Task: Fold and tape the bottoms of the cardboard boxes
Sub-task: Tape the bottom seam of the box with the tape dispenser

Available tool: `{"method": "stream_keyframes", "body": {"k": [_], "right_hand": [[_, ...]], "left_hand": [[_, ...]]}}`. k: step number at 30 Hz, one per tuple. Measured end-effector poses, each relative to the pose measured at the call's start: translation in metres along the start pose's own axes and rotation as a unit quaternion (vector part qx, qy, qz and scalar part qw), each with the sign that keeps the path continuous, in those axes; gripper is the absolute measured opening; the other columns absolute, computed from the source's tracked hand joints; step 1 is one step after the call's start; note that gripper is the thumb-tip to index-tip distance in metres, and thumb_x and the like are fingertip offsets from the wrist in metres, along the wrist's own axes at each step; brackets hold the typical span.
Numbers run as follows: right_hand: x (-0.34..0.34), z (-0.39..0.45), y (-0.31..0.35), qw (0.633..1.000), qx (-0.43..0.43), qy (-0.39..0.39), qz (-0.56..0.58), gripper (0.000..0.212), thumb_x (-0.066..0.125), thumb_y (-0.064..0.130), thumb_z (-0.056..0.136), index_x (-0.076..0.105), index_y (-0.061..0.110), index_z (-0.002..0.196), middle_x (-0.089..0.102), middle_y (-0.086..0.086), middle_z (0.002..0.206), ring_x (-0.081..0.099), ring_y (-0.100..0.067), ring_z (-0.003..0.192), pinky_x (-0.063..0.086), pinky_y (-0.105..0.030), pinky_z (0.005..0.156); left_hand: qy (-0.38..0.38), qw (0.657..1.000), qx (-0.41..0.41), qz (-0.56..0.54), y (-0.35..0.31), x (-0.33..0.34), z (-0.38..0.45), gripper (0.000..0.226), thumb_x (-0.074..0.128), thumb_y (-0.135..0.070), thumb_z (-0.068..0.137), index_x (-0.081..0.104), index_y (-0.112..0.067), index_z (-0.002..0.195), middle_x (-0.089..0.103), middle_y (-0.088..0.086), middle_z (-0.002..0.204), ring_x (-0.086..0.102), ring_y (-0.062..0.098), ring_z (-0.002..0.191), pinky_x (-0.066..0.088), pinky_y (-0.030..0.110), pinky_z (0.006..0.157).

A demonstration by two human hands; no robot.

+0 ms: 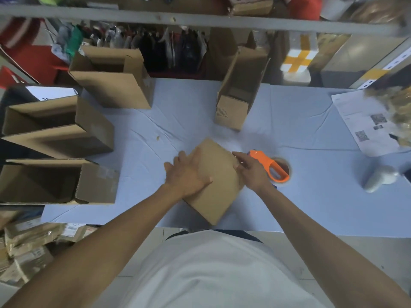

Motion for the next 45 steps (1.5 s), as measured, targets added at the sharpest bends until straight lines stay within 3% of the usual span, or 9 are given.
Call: {"method": "stream_keyframes", "body": {"k": [2,6,11,21,27,35,37,41,45], "right_hand": [[-0.004,0.009,0.003,1.000,-0.016,-0.004,-0.022,0.033,0.052,0.005,0.094,0.063,0.012,0.125,0.067,0.000,0.119,0.060,-0.013,0.111,0.042,-0.022,0.094],[-0.001,0.014,0.010,0.999,-0.022,0.015,-0.019,0.026,0.055,0.006,0.093,0.070,0.011,0.114,0.071,-0.002,0.112,0.064,-0.018,0.108,0.048,-0.034,0.096],[0.013,0.009,0.029,0.988,-0.100,0.035,-0.110,0.026,0.053,0.018,0.084,0.074,0.016,0.099,0.068,-0.005,0.097,0.062,-0.021,0.090,0.048,-0.037,0.078],[0.019,0.027,0.041,0.992,-0.067,0.023,-0.104,0.018,0.057,0.022,0.095,0.070,0.014,0.104,0.056,0.005,0.092,0.051,-0.014,0.091,0.033,-0.020,0.067],[0.021,0.026,0.053,0.980,-0.129,-0.003,-0.149,0.016,0.059,0.014,0.090,0.074,0.012,0.093,0.063,0.001,0.083,0.056,-0.019,0.082,0.035,-0.030,0.066],[0.019,0.037,0.056,0.973,-0.088,0.060,-0.203,0.021,0.054,0.018,0.090,0.073,0.010,0.085,0.067,-0.004,0.086,0.056,-0.021,0.082,0.037,-0.030,0.064],[0.007,0.041,0.052,0.973,-0.071,0.014,-0.220,0.026,0.050,0.023,0.089,0.065,0.013,0.069,0.063,-0.005,0.075,0.053,-0.027,0.076,0.032,-0.031,0.059],[-0.015,0.031,0.029,0.976,-0.026,-0.032,-0.212,0.024,0.054,0.021,0.093,0.069,0.003,0.087,0.070,-0.013,0.091,0.061,-0.030,0.090,0.040,-0.034,0.071],[-0.028,0.006,0.013,0.970,-0.024,-0.036,-0.239,0.039,0.038,0.031,0.081,0.067,0.005,0.080,0.064,-0.009,0.084,0.057,-0.029,0.083,0.036,-0.035,0.063]], "left_hand": [[0.001,1.000,-0.013,-0.004,0.000,0.008,-0.014,0.093,0.048,-0.078,0.076,0.015,-0.030,0.148,0.040,0.014,0.129,0.042,0.033,0.116,0.034,0.047,0.090],[-0.144,0.987,0.047,-0.046,-0.014,-0.020,-0.009,0.063,0.057,-0.056,0.084,0.043,-0.017,0.132,0.038,0.013,0.134,0.035,0.032,0.124,0.036,0.042,0.098],[-0.077,0.978,0.185,-0.054,-0.029,-0.029,0.018,0.041,0.059,-0.040,0.091,0.059,-0.013,0.121,0.053,0.009,0.122,0.052,0.029,0.111,0.045,0.040,0.092],[-0.091,0.978,0.087,-0.164,-0.014,-0.036,0.040,0.025,0.057,-0.038,0.093,0.054,-0.020,0.077,0.055,-0.003,0.083,0.052,0.020,0.082,0.040,0.031,0.066],[-0.071,0.970,0.044,-0.228,-0.010,-0.035,0.050,0.003,0.065,-0.025,0.087,0.065,-0.023,0.090,0.057,-0.004,0.086,0.053,0.018,0.085,0.044,0.031,0.069],[-0.130,0.984,0.123,0.016,-0.039,-0.032,0.029,0.030,0.044,-0.019,0.093,0.068,-0.019,0.111,0.055,0.006,0.111,0.043,0.029,0.109,0.034,0.036,0.087],[-0.152,0.984,0.083,0.039,-0.049,-0.031,0.015,0.036,0.050,-0.032,0.092,0.059,-0.015,0.122,0.048,0.011,0.121,0.040,0.031,0.113,0.034,0.039,0.091],[-0.100,0.992,0.071,-0.017,-0.072,0.002,-0.012,0.084,0.052,-0.064,0.083,0.032,-0.012,0.145,0.033,0.014,0.143,0.033,0.033,0.128,0.028,0.043,0.106],[-0.059,0.992,0.114,0.002,-0.073,0.018,-0.010,0.098,0.049,-0.067,0.082,0.007,-0.018,0.156,0.006,0.009,0.160,0.009,0.030,0.145,0.007,0.044,0.118]]}}
Point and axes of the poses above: each hand's wrist, its own z-axis towards the middle knuckle, its own x-axis out of the palm, y = z × x, the point moved 6 cm from there along z, towards the middle knuckle
